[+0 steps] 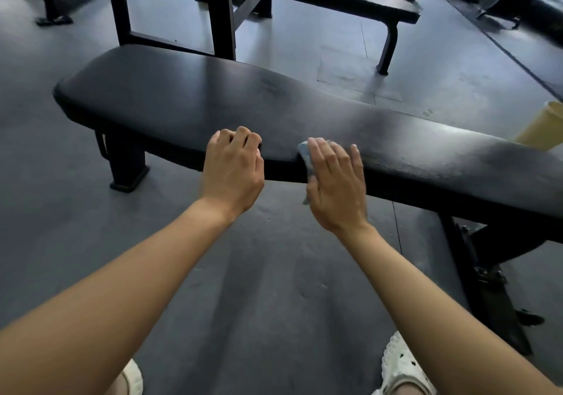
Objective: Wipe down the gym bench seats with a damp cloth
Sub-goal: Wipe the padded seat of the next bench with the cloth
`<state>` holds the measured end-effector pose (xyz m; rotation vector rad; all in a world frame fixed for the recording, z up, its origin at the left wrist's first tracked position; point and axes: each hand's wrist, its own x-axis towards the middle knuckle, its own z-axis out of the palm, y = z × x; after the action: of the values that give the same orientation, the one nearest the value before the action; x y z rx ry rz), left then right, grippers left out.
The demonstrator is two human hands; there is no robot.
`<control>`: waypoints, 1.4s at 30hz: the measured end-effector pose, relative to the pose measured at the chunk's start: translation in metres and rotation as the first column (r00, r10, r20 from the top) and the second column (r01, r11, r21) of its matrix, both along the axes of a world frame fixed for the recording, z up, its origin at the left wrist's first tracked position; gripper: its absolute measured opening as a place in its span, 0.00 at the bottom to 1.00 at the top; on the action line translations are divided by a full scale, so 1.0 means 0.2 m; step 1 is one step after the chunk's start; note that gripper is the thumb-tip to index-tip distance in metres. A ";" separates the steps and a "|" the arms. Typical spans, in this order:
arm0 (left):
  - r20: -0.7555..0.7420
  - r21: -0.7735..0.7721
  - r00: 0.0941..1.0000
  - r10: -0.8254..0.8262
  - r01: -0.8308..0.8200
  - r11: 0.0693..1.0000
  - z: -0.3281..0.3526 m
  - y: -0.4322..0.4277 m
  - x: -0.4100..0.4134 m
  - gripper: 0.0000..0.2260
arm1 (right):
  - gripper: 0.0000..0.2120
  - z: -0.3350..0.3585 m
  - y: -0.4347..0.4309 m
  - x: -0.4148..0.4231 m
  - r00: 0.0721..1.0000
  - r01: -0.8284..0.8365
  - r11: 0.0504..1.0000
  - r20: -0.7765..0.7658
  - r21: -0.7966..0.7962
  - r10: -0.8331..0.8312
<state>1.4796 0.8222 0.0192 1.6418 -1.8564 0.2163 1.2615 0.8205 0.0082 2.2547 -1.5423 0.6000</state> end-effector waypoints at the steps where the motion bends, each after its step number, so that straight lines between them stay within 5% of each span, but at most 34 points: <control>1: 0.000 0.004 1.000 0.008 -0.008 1.000 -0.01 0.00 -0.01 0.11 | 0.32 -0.01 0.01 -0.06 0.999 0.046 0.999 0.021 -0.009 -0.046; 10: 0.031 0.068 0.999 -0.030 0.028 0.997 0.02 0.02 0.03 0.15 | 0.30 -0.04 0.02 0.01 0.945 0.236 0.972 0.234 -0.001 -0.229; 21: 0.092 0.209 0.986 -0.139 0.118 0.971 0.06 0.06 0.13 0.18 | 0.31 0.10 -0.03 0.28 0.993 -0.121 0.978 0.017 0.169 0.120; 31: 0.070 0.127 0.984 0.162 -0.170 0.977 0.06 0.09 0.41 0.14 | 0.25 0.02 0.00 0.38 0.986 0.060 0.998 0.157 0.028 -0.064; 36: 0.063 0.182 0.968 0.242 -0.250 0.951 0.06 0.09 0.57 0.15 | 0.28 0.09 -0.05 0.69 0.993 -0.114 0.986 0.002 0.118 0.114; 42: 0.104 0.179 0.977 0.189 -0.205 0.962 0.10 0.08 0.64 0.16 | 0.32 0.17 -0.19 0.89 0.899 -0.360 0.887 -0.148 0.290 0.413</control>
<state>1.6076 0.8385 0.0390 1.9797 -1.8215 0.2022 1.4388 0.7834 0.0423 2.7554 -1.1241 0.2584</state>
